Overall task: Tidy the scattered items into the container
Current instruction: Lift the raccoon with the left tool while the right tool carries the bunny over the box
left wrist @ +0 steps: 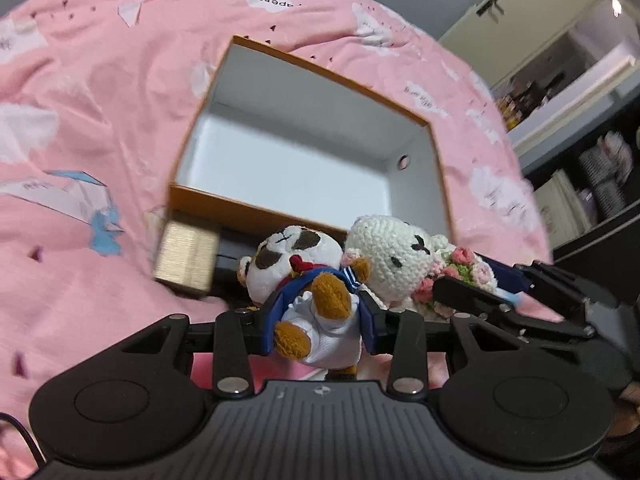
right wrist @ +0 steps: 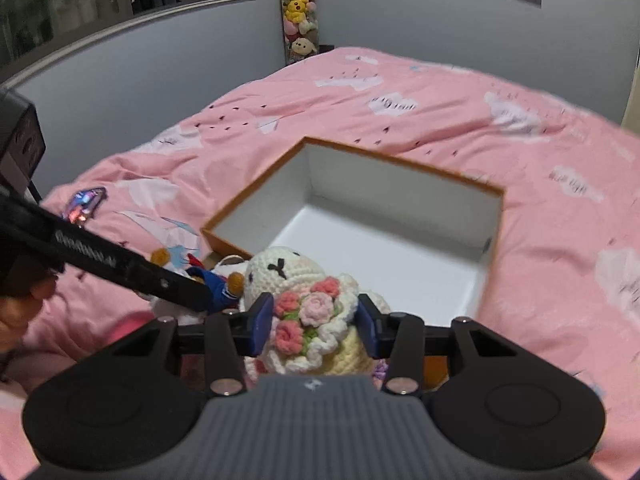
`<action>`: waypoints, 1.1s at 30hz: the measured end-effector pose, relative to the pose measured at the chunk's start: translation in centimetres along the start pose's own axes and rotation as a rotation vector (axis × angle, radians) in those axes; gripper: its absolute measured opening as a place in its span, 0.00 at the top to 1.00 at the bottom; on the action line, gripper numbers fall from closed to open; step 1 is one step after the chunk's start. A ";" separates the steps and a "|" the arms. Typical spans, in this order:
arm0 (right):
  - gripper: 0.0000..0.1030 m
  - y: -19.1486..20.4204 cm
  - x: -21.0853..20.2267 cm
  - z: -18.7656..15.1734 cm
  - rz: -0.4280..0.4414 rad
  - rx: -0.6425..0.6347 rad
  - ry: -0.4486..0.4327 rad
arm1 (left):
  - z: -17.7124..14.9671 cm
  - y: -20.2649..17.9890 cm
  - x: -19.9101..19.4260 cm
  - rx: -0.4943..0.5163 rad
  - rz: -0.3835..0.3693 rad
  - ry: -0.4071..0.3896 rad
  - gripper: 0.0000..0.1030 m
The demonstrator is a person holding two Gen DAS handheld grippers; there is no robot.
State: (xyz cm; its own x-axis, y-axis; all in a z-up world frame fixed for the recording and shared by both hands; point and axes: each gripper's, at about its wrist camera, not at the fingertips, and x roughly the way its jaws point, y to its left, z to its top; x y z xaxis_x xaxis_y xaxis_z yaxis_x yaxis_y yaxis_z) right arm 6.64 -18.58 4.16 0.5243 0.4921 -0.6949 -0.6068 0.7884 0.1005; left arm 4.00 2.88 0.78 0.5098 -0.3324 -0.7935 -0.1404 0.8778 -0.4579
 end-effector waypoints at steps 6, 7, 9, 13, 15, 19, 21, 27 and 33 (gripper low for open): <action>0.54 0.0 3.3 -2.4 0.057 0.154 0.090 | -1.3 0.0 1.0 0.134 0.089 0.033 0.56; 0.52 -0.1 3.8 -2.8 0.060 0.174 0.106 | -1.4 0.0 1.3 0.146 0.090 0.044 0.55; 0.48 0.0 4.4 -3.6 0.051 0.179 0.112 | -1.9 0.2 1.8 0.158 0.085 0.071 0.54; 0.42 0.4 4.7 -3.9 0.048 0.142 0.121 | -2.3 0.3 2.3 0.159 0.085 0.088 0.49; 0.38 0.8 4.9 -3.8 0.048 0.092 0.131 | -2.2 0.5 2.2 0.153 0.087 0.088 0.47; 0.32 1.4 5.5 -3.5 0.064 -0.033 0.167 | -2.0 0.7 2.3 0.146 0.089 0.106 0.44; 0.32 1.6 5.7 -3.3 0.065 -0.090 0.185 | -1.8 0.8 2.3 0.141 0.084 0.117 0.44; 0.30 1.4 6.3 -2.6 0.076 -0.221 0.238 | -1.4 0.9 2.5 0.149 0.081 0.139 0.44; 0.27 0.6 8.6 -3.4 0.088 -0.195 0.281 | -1.2 1.2 3.5 0.137 0.085 0.149 0.43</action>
State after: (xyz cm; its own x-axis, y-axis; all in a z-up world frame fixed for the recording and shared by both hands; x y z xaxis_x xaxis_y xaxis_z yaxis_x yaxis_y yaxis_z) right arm 8.73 -15.12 -4.20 0.2965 0.4125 -0.8613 -0.7591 0.6491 0.0496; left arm 4.61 2.37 -3.00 0.3686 -0.2932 -0.8822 -0.0560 0.9402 -0.3359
